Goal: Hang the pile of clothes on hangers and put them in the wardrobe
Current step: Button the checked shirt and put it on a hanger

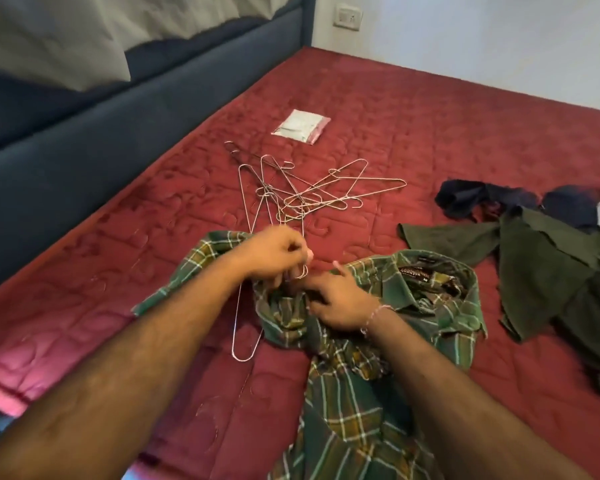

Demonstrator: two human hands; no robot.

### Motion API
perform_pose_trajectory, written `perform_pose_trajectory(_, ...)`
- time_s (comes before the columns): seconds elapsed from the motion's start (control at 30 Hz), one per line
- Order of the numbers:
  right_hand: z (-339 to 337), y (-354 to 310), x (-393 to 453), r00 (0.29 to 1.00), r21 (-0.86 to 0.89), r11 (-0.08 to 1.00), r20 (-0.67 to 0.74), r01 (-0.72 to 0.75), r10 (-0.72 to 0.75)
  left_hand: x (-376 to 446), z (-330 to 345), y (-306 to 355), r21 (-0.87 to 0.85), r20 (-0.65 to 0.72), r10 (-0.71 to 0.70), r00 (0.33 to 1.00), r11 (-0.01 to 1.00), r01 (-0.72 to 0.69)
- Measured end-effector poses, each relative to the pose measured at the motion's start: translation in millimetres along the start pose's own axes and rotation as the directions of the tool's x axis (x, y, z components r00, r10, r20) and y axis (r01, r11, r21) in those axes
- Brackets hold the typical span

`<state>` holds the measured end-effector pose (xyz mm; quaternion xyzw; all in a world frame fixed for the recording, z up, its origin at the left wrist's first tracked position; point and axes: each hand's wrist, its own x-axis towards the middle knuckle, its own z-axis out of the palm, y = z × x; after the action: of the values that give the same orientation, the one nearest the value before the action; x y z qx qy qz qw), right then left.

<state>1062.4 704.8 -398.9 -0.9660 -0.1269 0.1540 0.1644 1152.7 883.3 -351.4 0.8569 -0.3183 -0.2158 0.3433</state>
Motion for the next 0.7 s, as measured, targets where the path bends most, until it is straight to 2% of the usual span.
perform_pose_trajectory(0.03, 1, -8, 3, 0.997, -0.043, 0.998, 0.064, 0.042, -0.039, 4, -1, -5, 0.166, -0.152, 0.013, 0.988, 0.986, 0.012)
perform_pose_trajectory(0.07, 3, -13, 7, 0.995, -0.039, 0.997, 0.080, 0.070, -0.067, 6, -1, -10, 0.280, -0.249, 0.018, 0.968, 0.958, 0.054)
perform_pose_trajectory(0.13, 6, -18, 8, 0.997, 0.119, 0.992, 0.055, 0.044, -0.051, 7, 2, -12, 0.426, -0.252, -0.112, 0.961, 0.879, 0.215)
perform_pose_trajectory(0.17, 5, -16, 9, 1.000, 0.211, 0.977, 0.015, 0.006, -0.010, 5, 3, -11, 0.514, -0.237, -0.231, 0.944, 0.795, 0.324)
perform_pose_trajectory(0.23, 8, -9, 11, 0.986, 0.333, 0.938, -0.094, -0.097, 0.136, 1, 3, -20, 0.608, -0.213, -0.404, 0.890, 0.658, 0.444)
perform_pose_trajectory(0.37, 23, -9, 15, 0.923, 0.348, 0.893, -0.152, -0.286, 0.354, -18, 1, -43, 0.592, -0.202, -0.506, 0.838, 0.619, 0.517)
perform_pose_trajectory(0.5, 21, -29, 27, 0.923, 0.315, 0.891, -0.096, -0.326, 0.372, -26, 11, -44, 0.603, -0.300, -0.448, 0.842, 0.596, 0.531)
perform_pose_trajectory(0.63, 23, -46, 32, 0.942, 0.352, 0.881, 0.000, -0.315, 0.337, -27, 11, -37, 0.504, -0.350, -0.420, 0.837, 0.669, 0.546)
perform_pose_trajectory(0.7, 24, -50, 33, 0.954, 0.584, 0.770, 0.026, -0.256, 0.297, -25, 6, -34, 0.293, -0.404, -0.440, 0.802, 0.769, 0.569)
